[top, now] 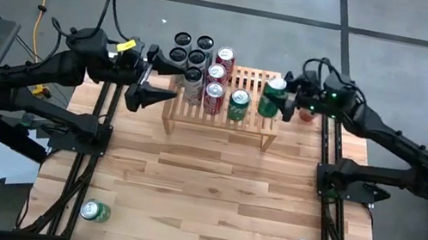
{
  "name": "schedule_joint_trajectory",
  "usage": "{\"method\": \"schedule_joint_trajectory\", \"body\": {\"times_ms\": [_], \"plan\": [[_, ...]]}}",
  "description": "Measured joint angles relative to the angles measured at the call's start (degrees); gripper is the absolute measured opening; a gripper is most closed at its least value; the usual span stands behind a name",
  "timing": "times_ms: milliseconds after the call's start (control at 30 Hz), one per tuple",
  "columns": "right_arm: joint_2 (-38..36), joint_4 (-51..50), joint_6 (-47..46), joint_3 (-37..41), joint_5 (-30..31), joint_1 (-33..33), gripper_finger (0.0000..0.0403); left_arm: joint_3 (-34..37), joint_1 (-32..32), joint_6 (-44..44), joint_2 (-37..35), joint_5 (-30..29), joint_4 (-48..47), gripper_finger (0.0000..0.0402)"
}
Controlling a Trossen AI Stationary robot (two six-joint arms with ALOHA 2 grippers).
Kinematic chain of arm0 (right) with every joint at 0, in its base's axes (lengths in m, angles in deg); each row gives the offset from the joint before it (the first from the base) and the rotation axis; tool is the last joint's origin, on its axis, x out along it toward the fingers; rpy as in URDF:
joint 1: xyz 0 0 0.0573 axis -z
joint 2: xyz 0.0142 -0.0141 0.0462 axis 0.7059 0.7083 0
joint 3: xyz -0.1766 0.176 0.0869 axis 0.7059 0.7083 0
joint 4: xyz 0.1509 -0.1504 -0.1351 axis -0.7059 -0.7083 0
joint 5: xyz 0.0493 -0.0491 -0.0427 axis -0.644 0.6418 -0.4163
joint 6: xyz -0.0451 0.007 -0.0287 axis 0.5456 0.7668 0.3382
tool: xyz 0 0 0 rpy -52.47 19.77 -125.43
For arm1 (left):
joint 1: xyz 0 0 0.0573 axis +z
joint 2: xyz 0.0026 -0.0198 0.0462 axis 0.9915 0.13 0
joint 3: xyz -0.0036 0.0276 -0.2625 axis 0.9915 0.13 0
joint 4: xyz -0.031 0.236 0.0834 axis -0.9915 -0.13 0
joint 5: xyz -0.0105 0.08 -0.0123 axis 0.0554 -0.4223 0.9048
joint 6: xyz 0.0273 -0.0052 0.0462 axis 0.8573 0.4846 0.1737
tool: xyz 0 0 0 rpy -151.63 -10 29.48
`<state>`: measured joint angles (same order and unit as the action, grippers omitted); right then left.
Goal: Place canned beverage on shelf
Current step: Put the right green soda can on the shelf aligned with other green soda can
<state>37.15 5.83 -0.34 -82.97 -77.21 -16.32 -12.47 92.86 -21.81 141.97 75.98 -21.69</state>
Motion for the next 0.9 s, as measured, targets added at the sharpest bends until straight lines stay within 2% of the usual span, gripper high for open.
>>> {"method": "schedule_joint_trajectory", "body": {"times_ms": [233, 367, 600, 900], "plan": [[5.96, 20.45, 0.80, 5.54, 2.35, 1.06, 0.0292, 0.00, 0.04, 0.64, 0.66, -4.45, 0.10, 0.0387], [11.21, 22.42, 3.28, 5.69, 5.49, 1.06, 0.0292, 0.00, 0.02, -0.12, 0.64, -5.67, 0.12, 0.0387], [16.68, 24.77, 4.51, 5.66, 4.30, 1.06, 0.0292, 0.00, 0.04, -1.05, 0.65, -6.31, 0.12, 0.0387], [17.66, 28.43, 6.08, 5.56, 2.64, 1.06, 0.0292, 0.02, 0.04, -0.73, 0.65, -6.98, 0.10, 0.0388]]}}
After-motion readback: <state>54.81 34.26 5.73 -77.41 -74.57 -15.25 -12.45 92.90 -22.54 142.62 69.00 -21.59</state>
